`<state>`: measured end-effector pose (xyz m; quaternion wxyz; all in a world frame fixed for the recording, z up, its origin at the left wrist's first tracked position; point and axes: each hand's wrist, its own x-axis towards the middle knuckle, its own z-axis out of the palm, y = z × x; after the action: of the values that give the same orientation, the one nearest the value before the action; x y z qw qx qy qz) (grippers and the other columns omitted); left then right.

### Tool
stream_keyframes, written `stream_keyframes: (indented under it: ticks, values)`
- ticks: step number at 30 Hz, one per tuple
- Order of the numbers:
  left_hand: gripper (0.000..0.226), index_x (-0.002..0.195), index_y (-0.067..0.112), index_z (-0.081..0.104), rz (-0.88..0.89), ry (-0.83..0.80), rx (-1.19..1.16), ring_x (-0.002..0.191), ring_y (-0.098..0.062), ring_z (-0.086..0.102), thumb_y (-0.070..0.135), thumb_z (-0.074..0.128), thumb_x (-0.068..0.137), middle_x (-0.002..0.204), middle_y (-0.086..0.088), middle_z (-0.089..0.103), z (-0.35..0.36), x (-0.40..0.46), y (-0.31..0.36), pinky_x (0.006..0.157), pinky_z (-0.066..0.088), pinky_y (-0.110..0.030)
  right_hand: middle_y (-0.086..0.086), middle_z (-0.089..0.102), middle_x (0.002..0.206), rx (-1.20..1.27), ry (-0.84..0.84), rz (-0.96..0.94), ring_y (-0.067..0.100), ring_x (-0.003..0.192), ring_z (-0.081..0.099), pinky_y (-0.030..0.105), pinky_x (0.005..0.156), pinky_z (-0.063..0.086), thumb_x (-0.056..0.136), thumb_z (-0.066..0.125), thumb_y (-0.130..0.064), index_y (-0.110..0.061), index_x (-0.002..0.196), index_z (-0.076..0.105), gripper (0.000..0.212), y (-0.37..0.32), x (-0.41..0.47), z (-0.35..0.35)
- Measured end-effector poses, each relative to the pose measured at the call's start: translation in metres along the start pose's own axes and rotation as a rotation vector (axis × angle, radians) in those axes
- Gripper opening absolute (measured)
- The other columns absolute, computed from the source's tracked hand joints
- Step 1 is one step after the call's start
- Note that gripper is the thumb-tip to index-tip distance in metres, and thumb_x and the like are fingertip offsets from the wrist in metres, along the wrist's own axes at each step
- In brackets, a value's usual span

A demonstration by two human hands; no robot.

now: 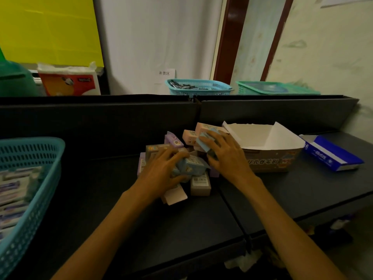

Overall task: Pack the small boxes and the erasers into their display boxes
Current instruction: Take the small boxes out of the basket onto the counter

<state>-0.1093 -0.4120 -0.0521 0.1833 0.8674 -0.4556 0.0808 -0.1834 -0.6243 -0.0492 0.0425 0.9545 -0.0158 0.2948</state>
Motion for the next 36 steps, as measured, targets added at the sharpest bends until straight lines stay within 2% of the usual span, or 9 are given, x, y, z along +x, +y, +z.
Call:
stream_keyframes:
  ticks: [5,9,14,17,22,28,36]
  values:
    - [0.072,0.141,0.043,0.025,0.037,-0.064,-0.064,0.138,-0.015,0.020,0.052,0.063,0.080,0.149,0.009,0.023,0.001,0.001,-0.010,0.111,0.019,-0.034,0.004,0.044,0.144,0.198,-0.116,-0.002,0.028,0.137,0.030,0.044,0.111,0.026,0.079,0.070,-0.017,-0.023,0.135,0.051,0.059,0.002,0.006,-0.004]
    - [0.076,0.144,0.040,0.021,0.041,-0.108,-0.039,0.138,-0.014,0.021,0.054,0.061,0.081,0.151,0.008,0.023,-0.006,0.003,-0.011,0.112,0.018,-0.034,0.003,0.045,0.144,0.307,-0.134,0.062,0.024,0.139,0.028,0.046,0.113,0.027,0.081,0.060,-0.015,-0.027,0.135,0.049,0.056,-0.004,0.009,-0.009]
    - [0.079,0.144,0.036,0.024,0.040,-0.126,-0.048,0.130,-0.013,0.032,0.057,0.062,0.078,0.145,0.007,0.032,-0.022,0.011,-0.005,0.104,0.033,-0.034,0.004,0.048,0.142,0.356,-0.087,0.085,0.021,0.137,0.035,0.041,0.113,0.030,0.080,0.059,-0.019,-0.022,0.136,0.049,0.057,-0.003,0.007,-0.017]
    - [0.077,0.144,0.035,0.023,0.065,-0.060,0.038,0.131,-0.016,0.030,0.059,0.057,0.080,0.146,0.006,0.032,-0.032,0.021,0.003,0.104,0.033,-0.039,0.002,0.048,0.141,0.320,-0.056,0.138,0.019,0.132,0.040,0.036,0.111,0.032,0.084,0.064,-0.021,-0.020,0.137,0.047,0.056,0.003,0.003,-0.030]
    - [0.074,0.145,0.028,0.023,0.103,-0.009,0.152,0.131,-0.023,0.029,0.056,0.053,0.084,0.146,0.001,0.031,-0.031,0.041,0.028,0.105,0.031,-0.042,0.004,0.053,0.136,0.212,-0.064,0.241,0.020,0.124,0.046,0.042,0.105,0.039,0.086,0.065,-0.028,-0.020,0.137,0.046,0.055,0.016,-0.013,-0.048]
    - [0.071,0.142,0.026,0.029,0.125,-0.007,0.131,0.131,-0.024,0.027,0.056,0.054,0.083,0.146,-0.002,0.031,-0.015,0.061,0.061,0.105,0.031,-0.045,0.004,0.044,0.143,0.124,-0.116,0.357,0.018,0.132,0.038,0.033,0.108,0.029,0.089,0.063,-0.030,-0.020,0.141,0.041,0.058,0.041,-0.040,-0.071]
    - [0.070,0.143,0.027,0.030,0.152,0.042,0.110,0.135,-0.024,0.023,0.055,0.054,0.083,0.147,-0.001,0.030,0.007,0.085,0.112,0.110,0.027,-0.045,0.001,0.038,0.147,0.116,-0.174,0.477,0.018,0.136,0.031,0.038,0.111,0.027,0.088,0.063,-0.033,-0.027,0.143,0.035,0.061,0.100,-0.080,-0.075]
